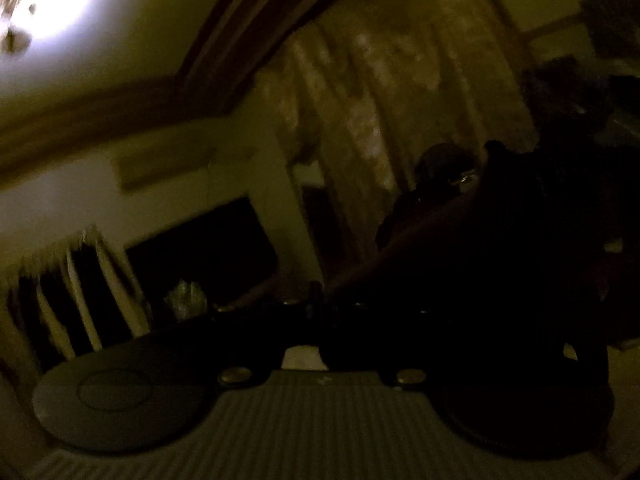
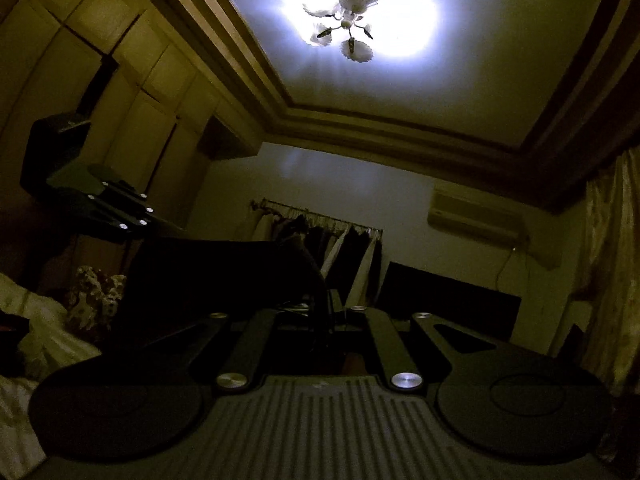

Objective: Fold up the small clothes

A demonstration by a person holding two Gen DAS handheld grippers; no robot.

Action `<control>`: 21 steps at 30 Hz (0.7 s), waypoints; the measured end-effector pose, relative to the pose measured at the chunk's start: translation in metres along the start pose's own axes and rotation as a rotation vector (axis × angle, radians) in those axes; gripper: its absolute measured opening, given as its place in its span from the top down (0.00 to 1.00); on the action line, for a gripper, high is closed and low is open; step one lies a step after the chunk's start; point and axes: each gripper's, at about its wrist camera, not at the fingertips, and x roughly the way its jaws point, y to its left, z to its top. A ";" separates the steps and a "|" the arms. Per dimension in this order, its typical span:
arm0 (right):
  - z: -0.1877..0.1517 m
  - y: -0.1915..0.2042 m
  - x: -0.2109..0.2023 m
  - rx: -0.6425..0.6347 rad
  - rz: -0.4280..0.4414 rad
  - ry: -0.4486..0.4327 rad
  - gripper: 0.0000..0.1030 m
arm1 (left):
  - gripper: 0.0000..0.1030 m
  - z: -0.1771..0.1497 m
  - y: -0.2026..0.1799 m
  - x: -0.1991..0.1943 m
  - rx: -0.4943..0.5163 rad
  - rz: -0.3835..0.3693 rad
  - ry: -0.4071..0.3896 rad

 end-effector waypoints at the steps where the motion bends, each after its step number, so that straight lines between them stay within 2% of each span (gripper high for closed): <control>1: -0.008 0.001 0.010 0.000 -0.001 0.025 0.93 | 0.96 -0.008 0.005 0.007 -0.011 0.016 0.032; 4: -0.045 0.001 0.053 0.044 0.021 0.122 0.93 | 0.96 -0.054 0.014 0.061 -0.045 0.068 0.125; 6: -0.075 0.010 0.089 0.013 -0.011 0.195 0.93 | 0.96 -0.090 0.019 0.107 -0.054 0.112 0.199; 10: -0.155 0.021 0.177 0.028 -0.029 0.347 0.93 | 0.96 -0.171 0.034 0.202 -0.168 0.118 0.334; 14: -0.242 0.029 0.252 0.059 -0.044 0.486 0.93 | 0.96 -0.252 0.043 0.261 -0.226 0.158 0.427; 18: -0.317 0.047 0.299 0.048 -0.040 0.595 0.91 | 0.90 -0.320 0.043 0.304 -0.277 0.171 0.513; 19: -0.327 0.050 0.304 0.051 -0.042 0.609 0.91 | 0.83 -0.338 0.042 0.311 -0.290 0.172 0.538; 20: -0.344 0.053 0.311 0.060 -0.052 0.629 0.91 | 0.66 -0.352 0.041 0.318 -0.306 0.166 0.568; 21: -0.355 0.053 0.314 0.074 -0.059 0.650 0.81 | 0.54 -0.366 0.044 0.324 -0.323 0.166 0.595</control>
